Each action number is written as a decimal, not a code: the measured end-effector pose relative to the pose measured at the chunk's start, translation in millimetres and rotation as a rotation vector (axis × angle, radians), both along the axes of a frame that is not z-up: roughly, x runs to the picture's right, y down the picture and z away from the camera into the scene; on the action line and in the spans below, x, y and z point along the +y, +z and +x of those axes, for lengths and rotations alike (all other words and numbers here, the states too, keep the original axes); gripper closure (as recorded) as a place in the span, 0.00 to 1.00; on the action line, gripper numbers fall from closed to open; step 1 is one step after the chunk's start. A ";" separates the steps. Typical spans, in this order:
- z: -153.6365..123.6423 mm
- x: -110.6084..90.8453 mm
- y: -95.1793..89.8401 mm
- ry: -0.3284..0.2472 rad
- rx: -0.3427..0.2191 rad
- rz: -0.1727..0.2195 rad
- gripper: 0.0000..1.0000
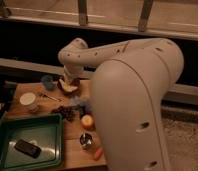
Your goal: Stack cups on top of each other
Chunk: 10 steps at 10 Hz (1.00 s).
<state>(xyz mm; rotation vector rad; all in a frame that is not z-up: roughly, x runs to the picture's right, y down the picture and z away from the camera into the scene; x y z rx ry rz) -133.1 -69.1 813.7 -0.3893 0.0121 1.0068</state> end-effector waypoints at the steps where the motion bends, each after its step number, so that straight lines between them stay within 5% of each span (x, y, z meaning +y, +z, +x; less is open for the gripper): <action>1: -25.8 -11.8 4.8 -0.017 -0.025 0.027 0.40; 3: -54.3 -24.0 7.6 -0.027 -0.060 0.064 0.40; 5: -50.1 -24.7 8.3 -0.023 -0.055 0.064 0.40; 10: -68.1 -4.5 19.5 -0.034 -0.105 0.024 0.40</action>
